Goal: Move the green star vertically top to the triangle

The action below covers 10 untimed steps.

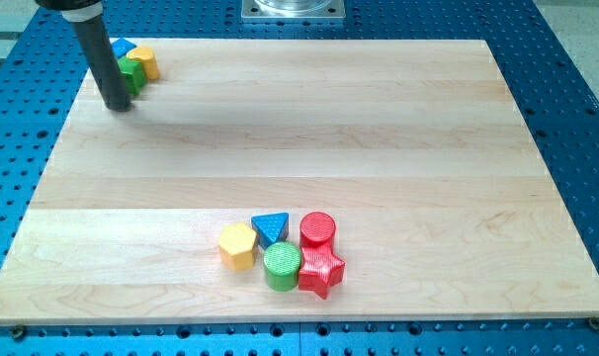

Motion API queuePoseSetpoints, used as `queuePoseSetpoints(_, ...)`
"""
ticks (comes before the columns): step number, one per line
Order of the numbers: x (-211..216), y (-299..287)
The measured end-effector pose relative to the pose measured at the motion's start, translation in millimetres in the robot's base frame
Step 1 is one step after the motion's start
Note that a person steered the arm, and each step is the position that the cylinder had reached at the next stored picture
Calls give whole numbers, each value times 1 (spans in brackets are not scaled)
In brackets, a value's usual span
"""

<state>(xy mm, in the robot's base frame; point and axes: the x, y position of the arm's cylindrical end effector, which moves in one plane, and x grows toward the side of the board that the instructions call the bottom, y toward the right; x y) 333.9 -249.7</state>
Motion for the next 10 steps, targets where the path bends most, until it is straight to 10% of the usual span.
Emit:
queuePoseSetpoints(2,76,30)
queuePoseSetpoints(10,84,27)
